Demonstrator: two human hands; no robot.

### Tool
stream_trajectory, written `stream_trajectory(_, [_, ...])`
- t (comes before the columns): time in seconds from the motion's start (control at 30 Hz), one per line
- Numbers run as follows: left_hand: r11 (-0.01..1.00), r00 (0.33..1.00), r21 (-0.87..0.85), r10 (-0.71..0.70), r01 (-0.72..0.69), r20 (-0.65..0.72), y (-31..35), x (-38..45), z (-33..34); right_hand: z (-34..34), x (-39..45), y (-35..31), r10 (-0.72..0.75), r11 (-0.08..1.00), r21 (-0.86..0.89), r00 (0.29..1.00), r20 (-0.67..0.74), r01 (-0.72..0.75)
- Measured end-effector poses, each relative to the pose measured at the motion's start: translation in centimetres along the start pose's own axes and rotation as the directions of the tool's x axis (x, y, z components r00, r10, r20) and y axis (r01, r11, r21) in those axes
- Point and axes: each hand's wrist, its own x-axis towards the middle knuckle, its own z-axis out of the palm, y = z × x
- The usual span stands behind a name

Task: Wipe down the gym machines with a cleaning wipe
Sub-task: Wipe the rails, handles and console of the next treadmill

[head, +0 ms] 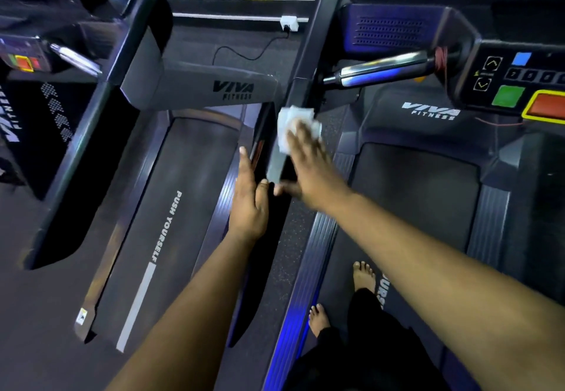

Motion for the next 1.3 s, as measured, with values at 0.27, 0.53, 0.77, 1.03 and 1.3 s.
stream_trajectory(0.27, [1.0,0.996,0.019,-0.025,0.024,0.082,-7.2,-10.9,-2.6,-1.3,0.1,-3.3,0.092,0.951,-0.302,0.993,0.077,-0.064])
stream_trajectory(0.53, [0.983,0.993,-0.141,-0.108,0.115,0.055,-9.3,-15.8,-3.9,8.7,-13.4,-11.2,-0.117,0.968,-0.191,0.964,0.239,0.165])
stream_trajectory(0.77, [0.934,0.975,-0.28,-0.21,0.222,0.073,-9.6,-18.2,-4.5,9.1,-13.1,-12.5,-0.034,0.933,-0.346,0.984,0.175,0.094])
stream_trajectory(1.03, [0.88,0.949,-0.373,-0.225,0.295,0.22,-10.3,-19.4,-6.0,13.8,-19.8,-16.6,-0.052,0.979,-0.188,0.983,0.174,0.085])
stream_trajectory(1.3, [0.922,0.934,-0.272,-0.189,0.275,0.303,-9.2,-18.5,-6.3,17.2,-18.7,-16.3,0.158,0.925,0.36,0.984,-0.082,-0.119])
